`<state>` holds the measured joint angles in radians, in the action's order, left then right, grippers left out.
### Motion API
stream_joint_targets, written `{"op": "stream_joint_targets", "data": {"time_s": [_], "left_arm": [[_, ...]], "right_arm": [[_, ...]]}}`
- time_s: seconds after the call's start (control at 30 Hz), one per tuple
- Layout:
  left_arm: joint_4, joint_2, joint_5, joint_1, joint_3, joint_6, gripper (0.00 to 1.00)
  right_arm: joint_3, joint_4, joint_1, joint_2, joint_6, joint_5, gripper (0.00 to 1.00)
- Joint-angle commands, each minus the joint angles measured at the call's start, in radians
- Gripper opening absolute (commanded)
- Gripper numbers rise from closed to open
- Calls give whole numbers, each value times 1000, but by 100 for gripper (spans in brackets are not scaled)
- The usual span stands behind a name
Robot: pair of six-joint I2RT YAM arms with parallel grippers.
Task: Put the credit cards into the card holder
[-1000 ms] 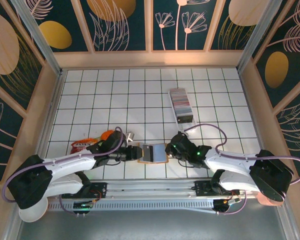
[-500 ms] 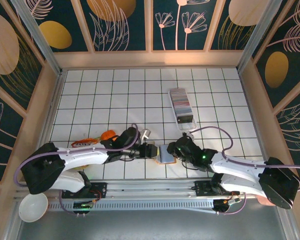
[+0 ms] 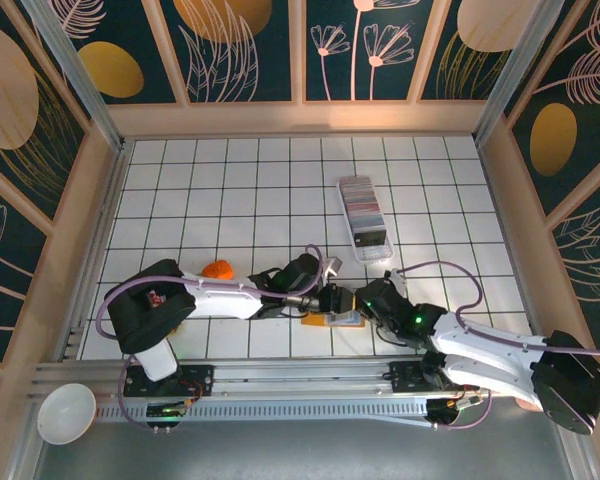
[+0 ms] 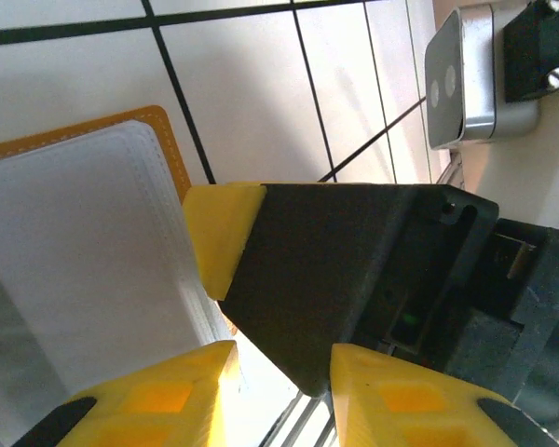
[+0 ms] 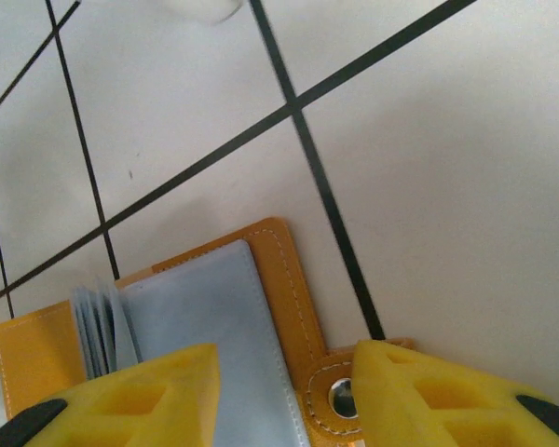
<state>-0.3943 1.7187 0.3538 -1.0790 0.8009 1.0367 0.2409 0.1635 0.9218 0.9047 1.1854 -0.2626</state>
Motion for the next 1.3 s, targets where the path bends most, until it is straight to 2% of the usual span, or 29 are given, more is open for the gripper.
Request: {"op": "stream_joint_targets", "data": {"time_s": [0.0, 0.1, 0.23, 0.4, 0.53, 0.6, 0.67, 0.77, 0.83, 1.07, 1.2, 1.27], "left_arm": [[35, 2, -79, -3, 34, -14, 31], [174, -70, -201, -2, 56, -51, 33], [313, -128, -356, 13, 27, -9, 35], [315, -264, -444, 63, -117, 45, 37], [296, -258, -348, 82, -172, 26, 41], [252, -217, -243, 83, -172, 5, 40], [220, -181, -179, 80, -167, -7, 39], [205, -155, -151, 81, -167, -27, 40], [246, -134, -162, 79, -152, -42, 40], [208, -83, -103, 73, -149, -58, 38], [188, -73, -89, 70, -152, -45, 33], [177, -68, -87, 68, -149, -40, 23]], "right_arm": [[17, 142, -7, -8, 36, -55, 44], [38, 176, -12, -20, 22, -74, 48], [85, 245, -13, -29, -4, -114, 56], [143, 311, -18, -8, -47, -125, 57], [179, 361, -31, 13, -63, -130, 57], [189, 386, -40, 20, -69, -127, 56], [198, 416, -41, 20, -68, -132, 51], [196, 427, -43, 18, -72, -126, 41], [196, 432, -47, 19, -69, -120, 36], [196, 433, -60, 19, -77, -121, 16], [202, 443, -63, 14, -79, -128, 13], [202, 443, -66, 7, -83, -130, 11]]}}
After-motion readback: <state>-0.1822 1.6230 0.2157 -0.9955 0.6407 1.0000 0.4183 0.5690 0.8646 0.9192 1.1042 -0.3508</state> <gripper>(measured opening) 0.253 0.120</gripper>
